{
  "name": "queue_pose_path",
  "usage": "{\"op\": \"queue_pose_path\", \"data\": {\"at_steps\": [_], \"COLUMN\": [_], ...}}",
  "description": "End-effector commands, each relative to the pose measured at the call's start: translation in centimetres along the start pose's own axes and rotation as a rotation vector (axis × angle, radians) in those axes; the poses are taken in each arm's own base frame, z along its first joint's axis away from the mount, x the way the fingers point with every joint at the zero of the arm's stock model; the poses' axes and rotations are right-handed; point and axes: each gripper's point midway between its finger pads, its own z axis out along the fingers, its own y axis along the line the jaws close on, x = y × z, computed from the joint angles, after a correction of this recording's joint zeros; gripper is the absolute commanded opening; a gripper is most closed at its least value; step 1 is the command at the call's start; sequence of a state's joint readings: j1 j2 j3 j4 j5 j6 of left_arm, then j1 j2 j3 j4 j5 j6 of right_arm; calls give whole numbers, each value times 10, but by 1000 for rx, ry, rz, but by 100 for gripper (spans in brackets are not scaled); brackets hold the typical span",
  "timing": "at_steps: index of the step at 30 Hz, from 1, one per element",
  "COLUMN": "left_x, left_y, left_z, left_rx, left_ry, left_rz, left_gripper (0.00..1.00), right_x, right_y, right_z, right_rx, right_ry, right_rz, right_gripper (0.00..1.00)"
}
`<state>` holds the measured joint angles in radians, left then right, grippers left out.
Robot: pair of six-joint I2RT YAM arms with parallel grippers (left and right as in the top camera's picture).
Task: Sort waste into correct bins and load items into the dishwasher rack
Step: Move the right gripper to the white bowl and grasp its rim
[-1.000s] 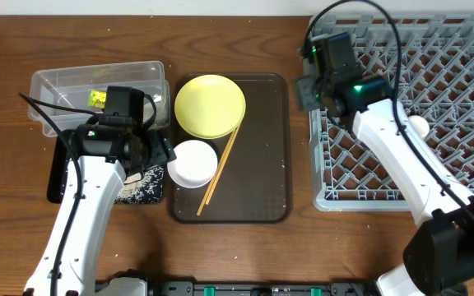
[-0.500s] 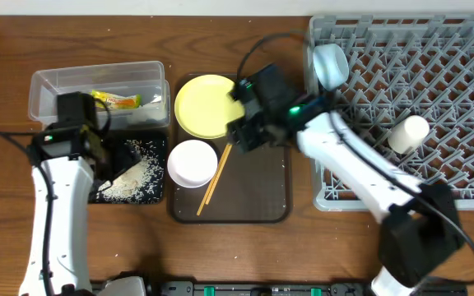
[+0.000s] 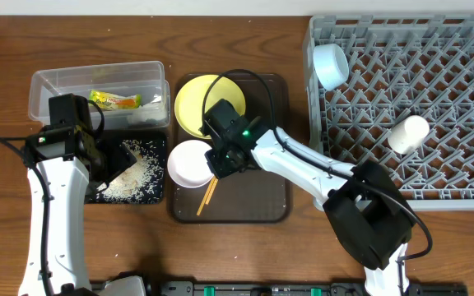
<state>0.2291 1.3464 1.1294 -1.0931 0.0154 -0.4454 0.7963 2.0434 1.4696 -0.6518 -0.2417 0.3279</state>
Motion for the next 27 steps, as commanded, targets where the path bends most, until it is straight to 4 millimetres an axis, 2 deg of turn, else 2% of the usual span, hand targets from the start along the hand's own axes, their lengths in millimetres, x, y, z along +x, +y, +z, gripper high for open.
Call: {"op": "queue_pose_path", "data": {"at_steps": [1,6,12,17,20,27], "left_x": [1,1,1,1,1,1], "left_y": [5,5,5,5,5,5], "left_z": [-1,-1,-1,-1,-1,-1], "left_rx": [-16,-16,-16,-16,-16,-16], "left_ry": [-6,-5,-6,-5,-5,-6], "left_rz": [-10,-10,-10,-10,-10,-10], "left_gripper": [86,86,86,86,86,86], "right_x": [-2,2,12,17,19,14], "right_y": [-6,-7,-11,-15,-24,-53], "right_z": [3,3,2,1,-3,-32], "right_rx": [53,58,74,90,128,259], "right_ry": [-18,-2,39,60,65,23], "right_rz": [33,37,47,54,64,86], "right_gripper": [23,17,2,1,1,1]}}
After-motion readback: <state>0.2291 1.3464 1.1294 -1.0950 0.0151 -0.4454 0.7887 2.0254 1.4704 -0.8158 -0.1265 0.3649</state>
